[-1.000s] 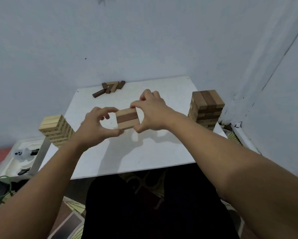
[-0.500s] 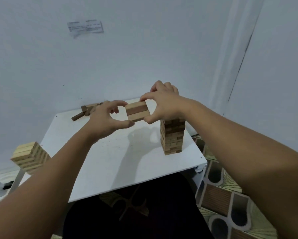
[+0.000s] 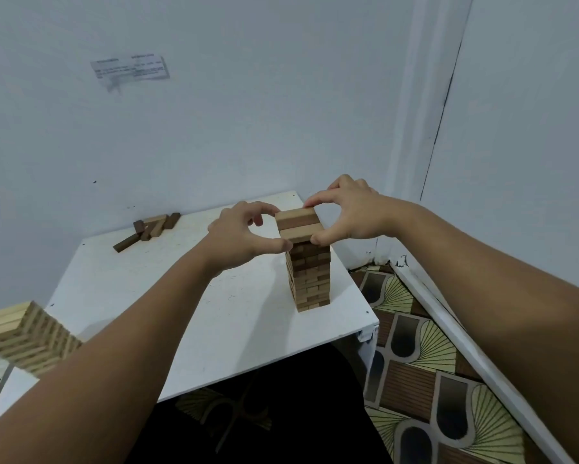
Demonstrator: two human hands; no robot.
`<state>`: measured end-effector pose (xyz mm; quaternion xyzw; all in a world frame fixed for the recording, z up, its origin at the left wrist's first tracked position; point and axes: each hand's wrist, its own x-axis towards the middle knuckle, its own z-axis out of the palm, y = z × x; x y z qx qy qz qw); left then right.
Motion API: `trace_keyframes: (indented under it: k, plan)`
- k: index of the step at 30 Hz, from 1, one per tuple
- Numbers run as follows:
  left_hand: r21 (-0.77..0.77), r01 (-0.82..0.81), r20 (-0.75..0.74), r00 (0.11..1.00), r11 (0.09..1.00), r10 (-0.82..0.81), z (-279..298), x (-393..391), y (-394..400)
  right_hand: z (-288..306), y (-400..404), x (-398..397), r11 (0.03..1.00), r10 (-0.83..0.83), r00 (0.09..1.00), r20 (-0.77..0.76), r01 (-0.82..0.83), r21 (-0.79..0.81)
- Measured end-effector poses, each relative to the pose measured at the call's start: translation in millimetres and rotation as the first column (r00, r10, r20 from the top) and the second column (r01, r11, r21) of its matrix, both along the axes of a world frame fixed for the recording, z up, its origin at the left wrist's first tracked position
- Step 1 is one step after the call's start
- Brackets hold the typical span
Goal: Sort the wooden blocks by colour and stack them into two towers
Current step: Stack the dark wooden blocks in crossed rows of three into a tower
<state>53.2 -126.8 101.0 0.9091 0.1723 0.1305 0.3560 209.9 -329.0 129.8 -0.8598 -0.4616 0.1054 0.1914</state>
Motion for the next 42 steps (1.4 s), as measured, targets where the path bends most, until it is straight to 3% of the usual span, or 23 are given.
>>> trace_keyframes:
  k: [23,29,42]
  plan:
    - [-0.057,-0.017,-0.062,0.998,0.998,0.013,-9,3,-6,-14,-2,14,0.999,0.025,0.97,-0.243,-0.019,0.027]
    - [-0.147,0.016,-0.049,0.999,0.989,-0.023,-7,1,-3,-14,-1,15,0.999,0.031,0.973,-0.229,-0.026,0.026]
    - [-0.193,0.019,-0.049,0.998,0.981,-0.029,-7,1,-6,-11,-1,15,0.999,0.009,0.973,-0.232,-0.016,-0.029]
